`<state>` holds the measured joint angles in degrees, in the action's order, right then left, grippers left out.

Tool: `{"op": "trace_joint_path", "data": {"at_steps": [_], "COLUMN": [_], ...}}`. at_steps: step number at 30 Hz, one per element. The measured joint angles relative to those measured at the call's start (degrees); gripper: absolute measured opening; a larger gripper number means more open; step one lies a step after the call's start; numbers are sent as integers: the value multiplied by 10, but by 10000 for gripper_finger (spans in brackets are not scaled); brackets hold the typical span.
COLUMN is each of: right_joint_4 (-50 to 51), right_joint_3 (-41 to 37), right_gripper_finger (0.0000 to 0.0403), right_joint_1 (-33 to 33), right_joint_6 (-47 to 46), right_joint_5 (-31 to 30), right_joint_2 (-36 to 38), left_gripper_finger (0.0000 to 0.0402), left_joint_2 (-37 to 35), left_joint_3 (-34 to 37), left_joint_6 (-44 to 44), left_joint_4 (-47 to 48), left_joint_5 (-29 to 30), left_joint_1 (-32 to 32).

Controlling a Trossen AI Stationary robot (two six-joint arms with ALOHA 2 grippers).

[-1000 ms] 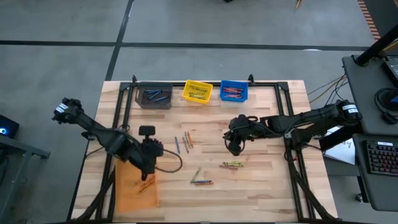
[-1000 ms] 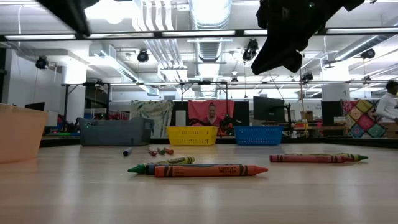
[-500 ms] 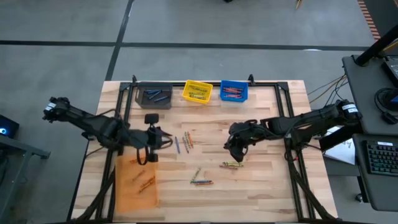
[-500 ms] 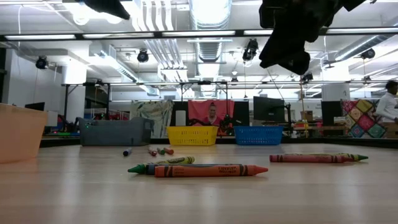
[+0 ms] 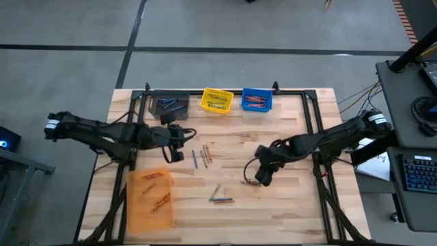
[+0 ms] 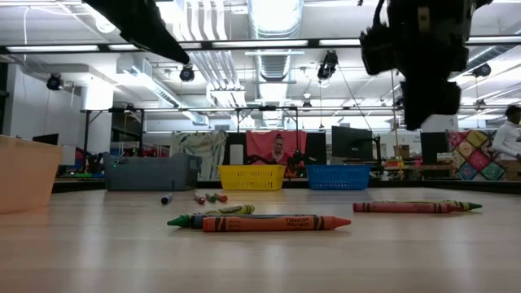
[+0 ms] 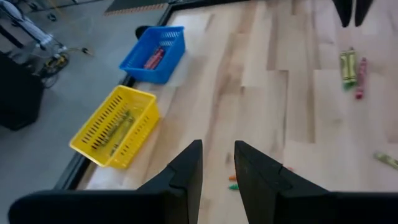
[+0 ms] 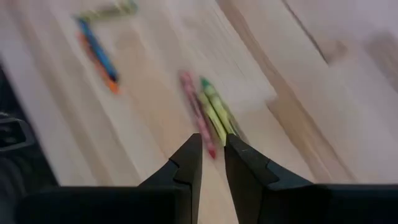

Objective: Sort crayons
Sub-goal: Put the green crayon into the yellow bin

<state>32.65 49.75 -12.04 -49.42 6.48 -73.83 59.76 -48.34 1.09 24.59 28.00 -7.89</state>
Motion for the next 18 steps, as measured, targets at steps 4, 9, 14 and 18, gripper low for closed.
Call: {"op": "trace_joint_path", "data": {"at_steps": [4, 9, 14, 18], "right_joint_4": [110, 165, 146, 143], "right_joint_3": [39, 68, 68, 68], "right_gripper_finger": [59, 58, 58, 59], "right_joint_1": [-7, -25, -39, -39], "right_joint_6": [4, 160, 268, 275], "right_joint_5": [1, -15, -52, -63], "right_joint_2": [-36, -80, -100, -111], "left_gripper_finger": [75, 75, 75, 75], "left_joint_2": [1, 1, 2, 2], "left_joint_3": [0, 0, 0, 1], "left_joint_6": [-22, -47, -51, -50], "left_joint_4": [-27, -53, -56, -55], "left_joint_5": [1, 1, 1, 1], "left_joint_1": [21, 33, 33, 33]}}
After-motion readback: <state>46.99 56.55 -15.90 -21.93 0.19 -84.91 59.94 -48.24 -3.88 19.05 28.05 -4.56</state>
